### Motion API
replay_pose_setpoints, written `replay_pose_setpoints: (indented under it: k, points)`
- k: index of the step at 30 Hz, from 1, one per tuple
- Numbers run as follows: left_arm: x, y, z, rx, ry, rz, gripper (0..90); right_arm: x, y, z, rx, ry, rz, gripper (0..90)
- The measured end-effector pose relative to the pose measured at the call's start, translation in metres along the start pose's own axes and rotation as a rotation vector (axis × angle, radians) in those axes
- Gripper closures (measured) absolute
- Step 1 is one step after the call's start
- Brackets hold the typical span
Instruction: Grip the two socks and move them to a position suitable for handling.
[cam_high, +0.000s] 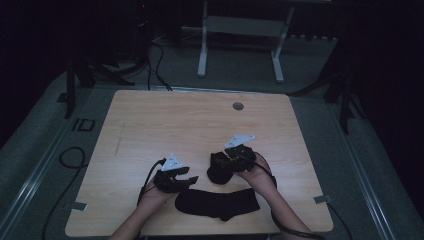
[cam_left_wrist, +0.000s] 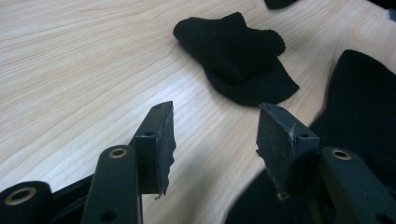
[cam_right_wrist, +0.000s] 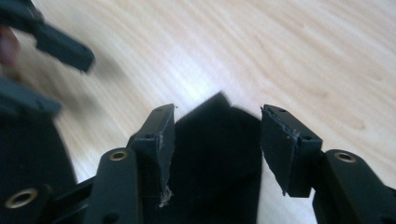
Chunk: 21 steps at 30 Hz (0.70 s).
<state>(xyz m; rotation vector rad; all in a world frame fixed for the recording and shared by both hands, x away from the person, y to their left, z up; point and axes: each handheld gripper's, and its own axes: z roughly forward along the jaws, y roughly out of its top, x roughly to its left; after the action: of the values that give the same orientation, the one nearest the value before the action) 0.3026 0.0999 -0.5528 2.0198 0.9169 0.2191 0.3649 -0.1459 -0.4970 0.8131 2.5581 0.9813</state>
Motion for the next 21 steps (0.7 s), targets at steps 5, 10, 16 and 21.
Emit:
replay_pose_setpoints:
  k: [5, 10, 16, 21]
  points:
    - [-0.006, 0.013, 0.021, 0.055, -0.017, -0.005, 40.3, -0.008, 0.004, 0.015, 0.025, 0.027, 0.012, 40.3]
    - [-0.008, 0.022, 0.043, 0.110, 0.003, 0.016, 40.3, -0.009, -0.007, 0.036, 0.098, 0.039, 0.022, 38.5]
    - [-0.010, 0.031, 0.059, 0.160, 0.002, 0.058, 42.3, -0.011, -0.020, 0.046, 0.126, 0.053, 0.029, 53.2]
    - [-0.016, 0.036, 0.064, 0.182, -0.006, 0.116, 63.7, -0.007, -0.022, 0.046, 0.108, 0.064, 0.022, 70.3]
